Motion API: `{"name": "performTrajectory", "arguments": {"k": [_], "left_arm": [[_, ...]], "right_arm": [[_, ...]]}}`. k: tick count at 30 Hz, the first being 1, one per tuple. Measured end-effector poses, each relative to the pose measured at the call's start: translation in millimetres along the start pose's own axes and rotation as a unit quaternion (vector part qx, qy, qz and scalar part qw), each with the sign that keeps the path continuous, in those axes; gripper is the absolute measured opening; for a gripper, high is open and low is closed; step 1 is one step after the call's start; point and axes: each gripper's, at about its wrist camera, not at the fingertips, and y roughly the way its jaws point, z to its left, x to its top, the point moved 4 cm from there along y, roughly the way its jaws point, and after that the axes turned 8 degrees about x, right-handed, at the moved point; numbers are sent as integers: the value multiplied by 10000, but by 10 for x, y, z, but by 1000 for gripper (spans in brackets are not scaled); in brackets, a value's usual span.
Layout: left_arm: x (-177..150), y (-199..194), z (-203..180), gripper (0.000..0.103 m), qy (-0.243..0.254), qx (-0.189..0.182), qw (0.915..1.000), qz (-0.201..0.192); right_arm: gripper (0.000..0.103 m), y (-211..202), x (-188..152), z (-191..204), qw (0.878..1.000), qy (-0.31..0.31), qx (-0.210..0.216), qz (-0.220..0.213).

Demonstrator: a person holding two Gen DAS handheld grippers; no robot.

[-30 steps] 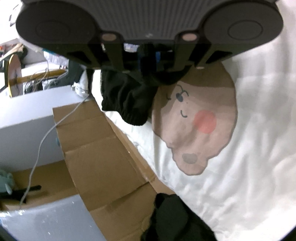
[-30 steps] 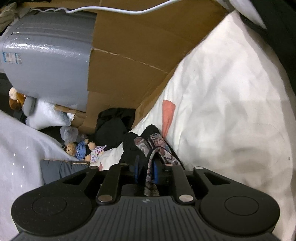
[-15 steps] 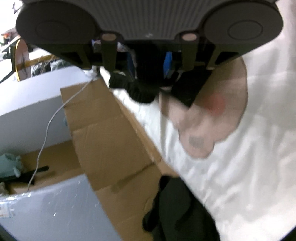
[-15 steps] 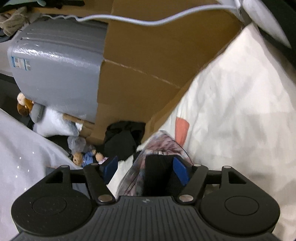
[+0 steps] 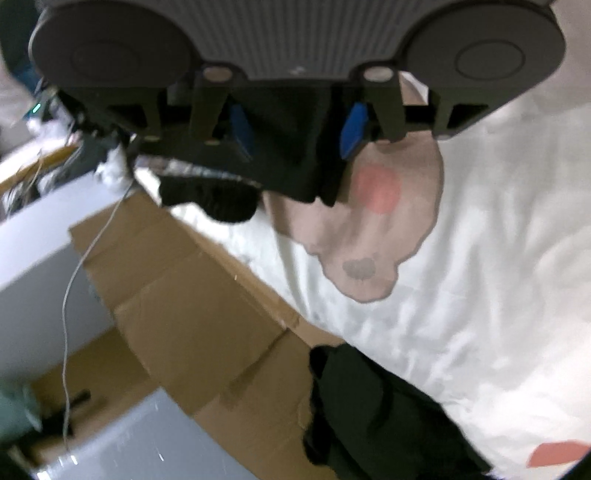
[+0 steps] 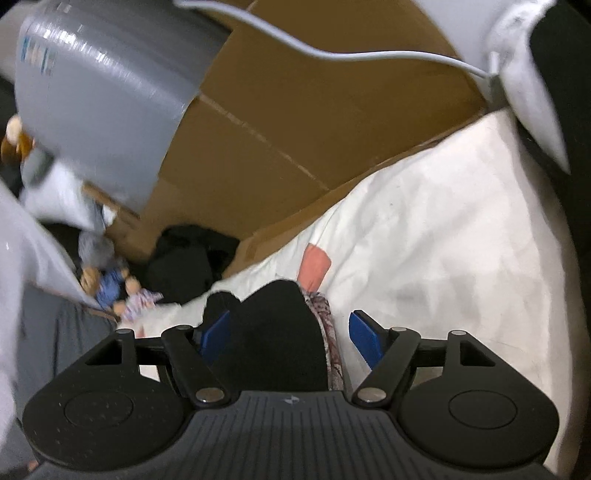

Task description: Fold clothes

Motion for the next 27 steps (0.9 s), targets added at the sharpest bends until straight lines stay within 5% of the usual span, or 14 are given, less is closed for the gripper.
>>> {"name": "performTrajectory", "arguments": {"k": [5, 11, 13, 17, 19, 21, 27], "left_arm": [[-27, 150, -35, 68, 282, 218, 9994, 12], [-80, 289, -102, 66, 599, 551, 9967, 9], [-87, 299, -108, 56, 620, 662, 9959, -7], [-68, 323, -81, 10, 618, 871, 9942, 120], [-53, 318, -57, 5, 508, 829, 9951, 185], [-43, 293, -45, 3, 401, 791, 9959, 199], [1, 49, -49, 3, 198, 736, 9969, -200]], "right_arm": [[75, 153, 12, 19, 9990, -378, -201, 160], [74, 296, -45, -72, 9982, -331, -336, 372], [69, 318, -62, -78, 9981, -338, -335, 404], [45, 363, -110, -21, 9974, -419, -160, 557], [24, 377, -121, 1, 9972, -438, -118, 600], [15, 391, -134, 25, 9968, -462, -73, 645], [7, 301, -40, 113, 9975, -532, -78, 449]]}}
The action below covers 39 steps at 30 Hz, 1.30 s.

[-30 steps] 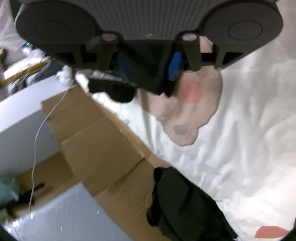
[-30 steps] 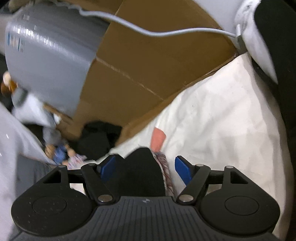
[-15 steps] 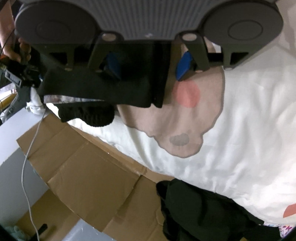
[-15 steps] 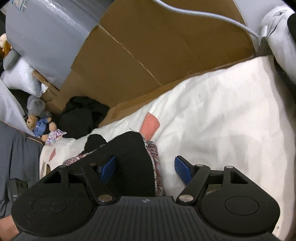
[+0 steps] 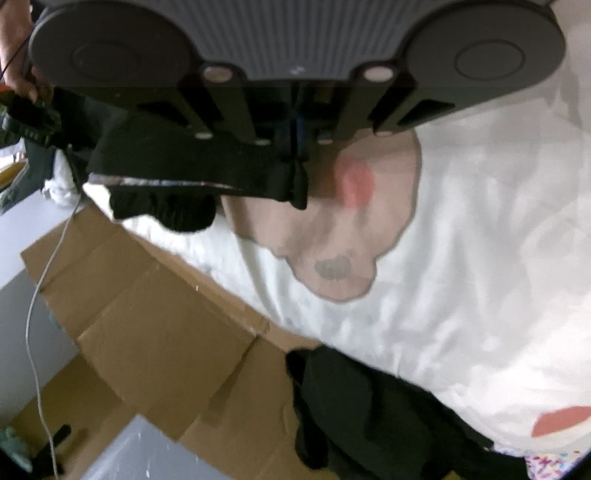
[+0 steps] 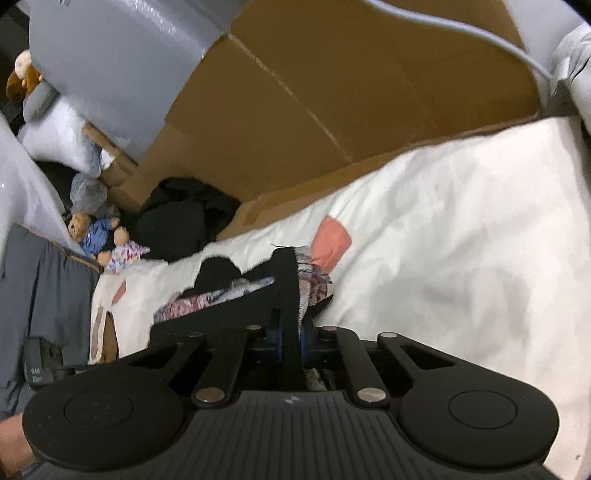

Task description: Fold clothes

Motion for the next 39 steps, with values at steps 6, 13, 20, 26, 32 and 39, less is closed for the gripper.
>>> {"name": "performTrajectory", "arguments": {"k": [6, 13, 20, 26, 32, 39], "left_arm": [[115, -171, 10, 2, -37, -173, 9994, -303], [285, -214, -57, 2, -159, -481, 9965, -672], [399, -139, -83, 2, -145, -638, 9937, -911], [398, 69, -15, 4, -250, -490, 9965, -625], [321, 73, 66, 38, -467, -149, 9977, -460], [203, -223, 15, 45, -624, 109, 9969, -473]], "right_arm": [[5, -106, 100, 71, 9995, -7, 52, -297], [5, -205, 205, 134, 9979, -77, 74, -633], [5, -186, 205, 61, 9970, 6, -11, -768], [5, -130, 244, 29, 9965, 73, -16, -830], [43, -107, 180, -159, 9956, 435, -355, -753], [65, -205, 233, -116, 9945, 441, -344, -880]]}}
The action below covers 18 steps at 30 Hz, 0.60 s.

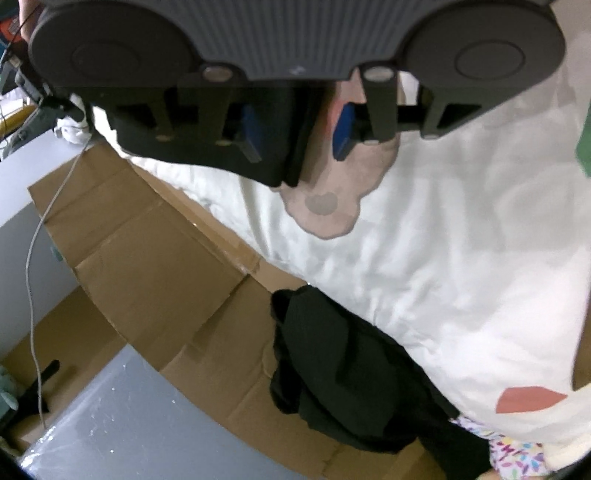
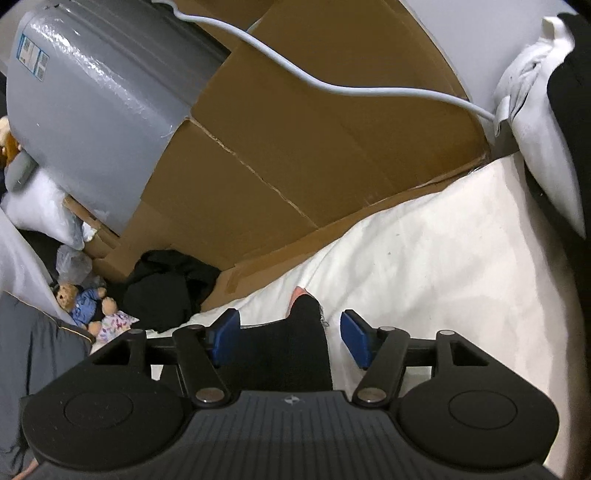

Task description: Fold clothes

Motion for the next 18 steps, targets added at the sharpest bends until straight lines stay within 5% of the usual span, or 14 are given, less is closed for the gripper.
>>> {"name": "performTrajectory", "arguments": {"k": [8, 18], "left_arm": [[-254, -530, -281, 46, 36, 573, 9981, -228], [-675, -1102, -602, 46, 67, 860, 9962, -125]], "right_arm": [[65, -317, -46, 259, 9993, -317, -103, 170], [65, -804, -185, 676, 9967, -688, -293, 309]]}}
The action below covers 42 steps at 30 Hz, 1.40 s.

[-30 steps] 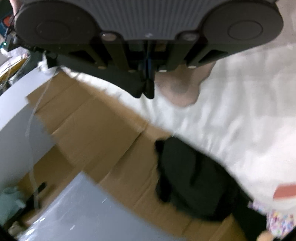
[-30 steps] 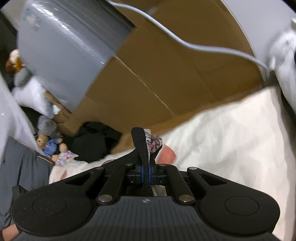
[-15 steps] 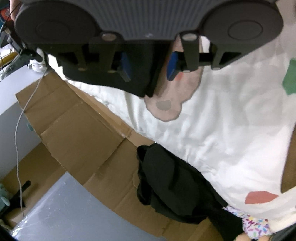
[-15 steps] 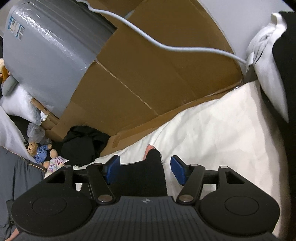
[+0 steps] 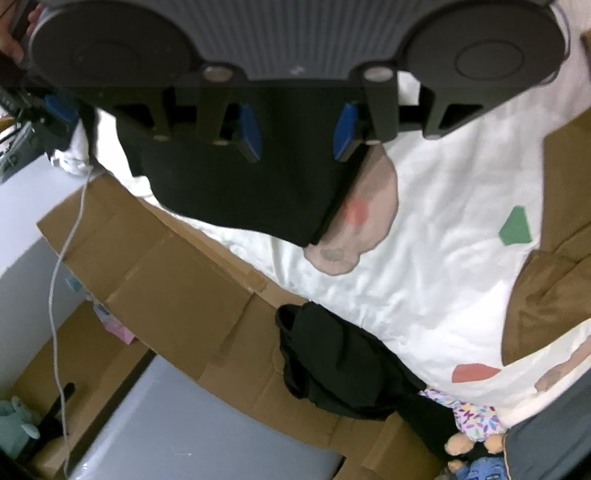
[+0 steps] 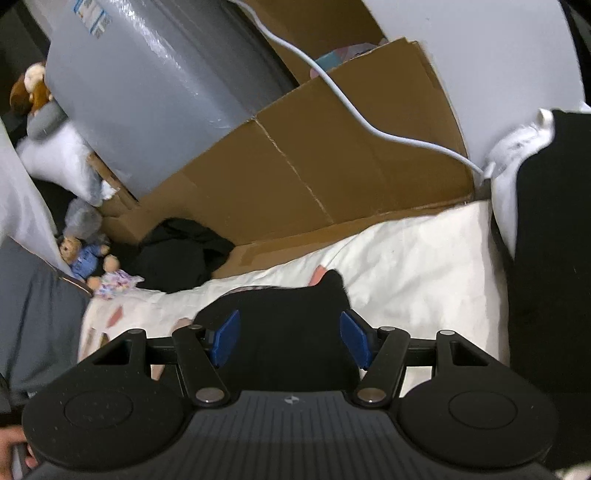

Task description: Fold clothes

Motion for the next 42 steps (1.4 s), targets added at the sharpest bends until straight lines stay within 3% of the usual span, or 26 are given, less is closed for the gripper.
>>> {"name": "performTrajectory", "arguments": {"k": [8, 13, 20, 22, 29, 31, 32, 34, 35, 37, 42], "left_arm": [[-260, -232, 19, 43, 47, 496, 9986, 159], [-545, -143, 30, 41, 170, 609, 9967, 507], [-902, 101, 73, 38, 422, 706, 9918, 983], [-948, 168, 90, 38, 462, 712, 9909, 1044], [-1073, 327, 76, 38, 645, 635, 9898, 1096], [-1117, 376, 47, 37, 748, 582, 9894, 1102], [-1137, 396, 37, 33, 785, 557, 9892, 1104], [-1155, 415, 45, 19, 826, 521, 9895, 1069], [-1143, 396, 65, 8, 814, 524, 9905, 981], [-1118, 357, 102, 7, 797, 531, 9920, 817], [-1061, 251, 146, 5, 829, 566, 9928, 652]], "right_arm": [[65, -220, -302, 95, 9992, 97, -203, 342], [65, -313, -511, -13, 9954, 145, -685, 648], [63, -308, -740, -170, 9903, 302, -869, 1040], [56, -264, -797, -228, 9887, 358, -882, 1162], [49, -184, -912, -299, 9857, 403, -876, 1380], [43, -146, -936, -310, 9845, 382, -867, 1476], [41, -134, -939, -312, 9842, 382, -863, 1499], [24, -80, -968, -325, 9832, 389, -811, 1592], [21, -55, -981, -324, 9830, 348, -786, 1625], [12, -37, -982, -315, 9830, 247, -796, 1635], [8, -81, -928, -343, 9856, 323, -744, 1483]]}}
